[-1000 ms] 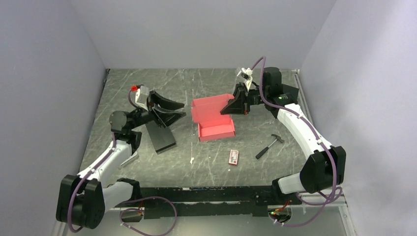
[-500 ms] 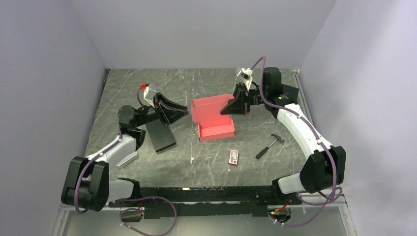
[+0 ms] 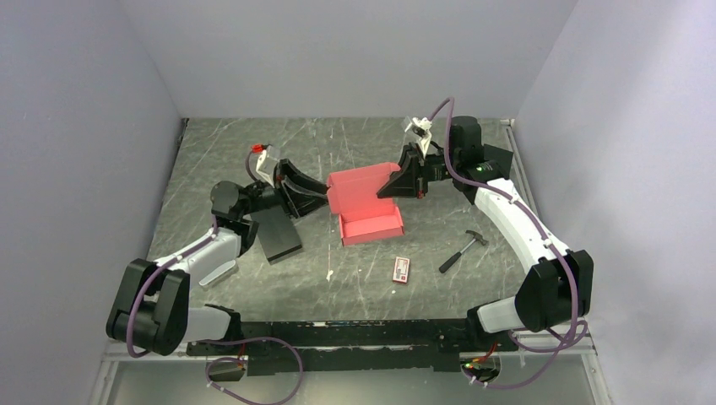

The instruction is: Fold the paper box

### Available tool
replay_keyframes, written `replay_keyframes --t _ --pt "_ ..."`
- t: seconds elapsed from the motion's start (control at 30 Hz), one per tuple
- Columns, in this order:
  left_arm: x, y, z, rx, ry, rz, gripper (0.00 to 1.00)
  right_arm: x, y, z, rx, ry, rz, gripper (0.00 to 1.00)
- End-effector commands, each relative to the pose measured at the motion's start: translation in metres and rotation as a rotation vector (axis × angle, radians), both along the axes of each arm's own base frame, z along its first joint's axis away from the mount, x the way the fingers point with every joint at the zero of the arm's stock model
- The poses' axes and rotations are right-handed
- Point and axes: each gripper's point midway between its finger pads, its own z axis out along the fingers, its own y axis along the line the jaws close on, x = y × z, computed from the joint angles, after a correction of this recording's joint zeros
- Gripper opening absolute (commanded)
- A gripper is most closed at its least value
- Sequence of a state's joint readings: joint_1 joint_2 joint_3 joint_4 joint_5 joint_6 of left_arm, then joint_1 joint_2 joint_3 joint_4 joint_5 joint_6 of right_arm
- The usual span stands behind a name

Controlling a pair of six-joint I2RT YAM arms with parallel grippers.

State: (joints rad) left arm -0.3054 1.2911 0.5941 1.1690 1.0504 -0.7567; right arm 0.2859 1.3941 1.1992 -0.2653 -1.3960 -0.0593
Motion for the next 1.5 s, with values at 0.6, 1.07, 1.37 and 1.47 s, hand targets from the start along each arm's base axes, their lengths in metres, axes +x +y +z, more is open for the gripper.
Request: replay_keyframes --t 0.6,1.07,1.37,1.47 --pt "-0.007 -0.014 0.026 -0.066 -0.1 -0.07 0.46 -0.005 0.004 0.007 0.025 -0.04 0.035 0.0" --pt "-0.005 -0.023 0.032 -0.11 -0.101 -0.094 0.41 -0.012 0.008 0.005 0.033 -0.024 0.071 0.0" --pt "-0.009 -0.028 0.037 -0.12 -0.099 -0.139 0.0 -0.014 0.01 0.003 0.033 -0.023 0.08 0.0" --pt "-0.009 -0.028 0.04 -0.142 -0.088 -0.126 0.0 -0.014 0.01 0.002 0.033 -0.024 0.081 0.0"
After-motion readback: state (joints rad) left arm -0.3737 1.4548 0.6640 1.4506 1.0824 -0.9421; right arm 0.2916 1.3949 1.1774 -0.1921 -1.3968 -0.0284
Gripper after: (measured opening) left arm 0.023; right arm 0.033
